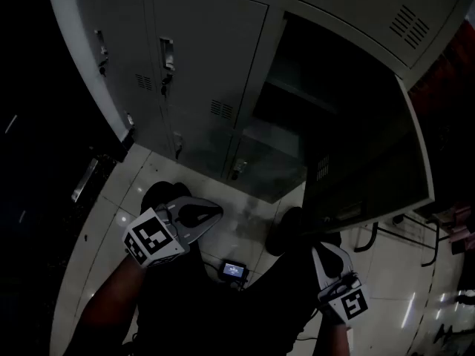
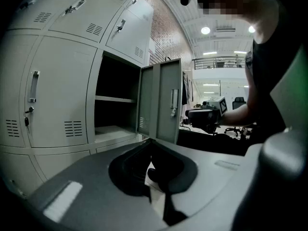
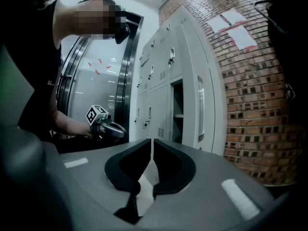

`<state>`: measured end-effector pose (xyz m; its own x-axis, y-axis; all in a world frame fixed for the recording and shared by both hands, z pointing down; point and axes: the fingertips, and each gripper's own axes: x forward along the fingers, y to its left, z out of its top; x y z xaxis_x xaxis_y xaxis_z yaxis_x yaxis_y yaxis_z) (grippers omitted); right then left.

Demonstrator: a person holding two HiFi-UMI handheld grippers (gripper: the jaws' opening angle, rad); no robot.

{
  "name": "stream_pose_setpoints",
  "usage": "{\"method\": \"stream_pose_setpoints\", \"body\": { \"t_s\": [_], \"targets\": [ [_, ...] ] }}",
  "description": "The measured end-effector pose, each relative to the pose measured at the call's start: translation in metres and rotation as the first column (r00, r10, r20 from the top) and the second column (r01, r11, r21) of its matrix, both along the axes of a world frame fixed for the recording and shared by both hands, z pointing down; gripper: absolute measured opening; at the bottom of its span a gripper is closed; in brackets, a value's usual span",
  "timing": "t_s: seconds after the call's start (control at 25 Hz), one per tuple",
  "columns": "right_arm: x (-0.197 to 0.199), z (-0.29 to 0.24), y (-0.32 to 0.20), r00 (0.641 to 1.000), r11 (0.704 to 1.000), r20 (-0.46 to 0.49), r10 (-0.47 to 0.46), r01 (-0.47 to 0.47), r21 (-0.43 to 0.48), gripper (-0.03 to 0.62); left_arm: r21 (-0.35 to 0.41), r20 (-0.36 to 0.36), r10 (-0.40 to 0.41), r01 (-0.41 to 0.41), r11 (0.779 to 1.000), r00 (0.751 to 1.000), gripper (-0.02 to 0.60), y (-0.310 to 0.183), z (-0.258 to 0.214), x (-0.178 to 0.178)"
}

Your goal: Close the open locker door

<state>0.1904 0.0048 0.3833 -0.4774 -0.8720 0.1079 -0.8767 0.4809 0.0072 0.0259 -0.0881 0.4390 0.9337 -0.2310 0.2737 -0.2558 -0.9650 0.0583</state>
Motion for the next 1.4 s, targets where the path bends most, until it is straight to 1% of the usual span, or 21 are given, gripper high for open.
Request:
{"method": "stream_pose_setpoints", "body": {
  "t_s": [0.04,0.2,0.36,0.48,0.56,0.68,0.76,0.8,0.88,1.04,1.2,1.28,1.4],
  "targets": [
    [0.003,-0.003,0.0,1.0,1.0,0.002,0.007,-0.007,0.007,0.027,-0.001,0.0,-0.001,0.001,1.0,1.0,0.011,0.0,0.0,-0.001],
    [0.011,-0.008,0.001,1.0,0.999,0.004,0.027,-0.027,0.024,0.031,0.0,-0.008,0.005,-0.005,1.0,1.0,0.011,0.001,-0.004,0.0],
    [0.014,-0.016,0.002,0.999,0.999,-0.007,0.038,-0.038,0.034,0.051,0.002,-0.006,0.002,-0.002,1.0,1.0,0.011,0.0,-0.002,-0.002],
    [0.023,-0.024,0.003,0.998,0.997,-0.009,0.067,-0.066,0.042,0.099,-0.001,-0.004,0.001,-0.001,1.0,1.0,0.011,0.0,-0.003,-0.002],
    [0.034,-0.031,0.002,0.995,0.993,0.004,0.102,-0.103,0.054,0.139,-0.003,-0.001,0.0,0.0,1.0,1.0,0.011,0.0,-0.001,-0.002],
    [0.053,-0.042,-0.006,0.983,0.979,0.046,0.179,-0.183,0.087,0.193,0.001,0.005,-0.001,0.001,1.0,1.0,0.011,0.0,0.0,-0.003],
    [0.067,-0.046,-0.016,0.97,0.967,0.086,0.227,-0.235,0.095,0.21,0.001,0.001,0.0,0.0,1.0,1.0,0.011,0.0,-0.001,-0.002],
    [0.071,-0.047,-0.02,0.967,0.965,0.101,0.236,-0.245,0.093,0.217,0.0,-0.002,0.001,-0.001,1.0,1.0,0.011,0.001,-0.003,-0.001],
    [0.068,-0.049,-0.029,0.97,0.969,0.101,0.222,-0.231,0.09,0.225,-0.002,-0.005,0.003,-0.003,1.0,1.0,0.011,0.002,-0.004,0.0],
    [0.045,-0.049,-0.038,0.988,0.986,0.069,0.137,-0.143,0.085,0.226,-0.005,0.002,0.0,0.0,1.0,1.0,0.011,0.0,-0.001,-0.002],
    [0.022,-0.05,-0.049,0.995,0.993,0.061,0.079,-0.084,0.085,0.194,-0.001,-0.008,0.002,-0.002,1.0,1.0,0.011,0.001,-0.004,0.0],
    [0.01,-0.05,-0.058,0.996,0.994,0.056,0.071,-0.075,0.074,0.144,-0.003,-0.008,0.0,0.0,1.0,1.0,0.011,0.001,-0.003,0.0],
    [-0.009,-0.048,-0.073,0.997,0.997,0.061,0.049,-0.053,0.062,0.141,-0.002,-0.012,0.001,-0.001,1.0,1.0,0.011,0.001,-0.005,0.0]
  ]
}}
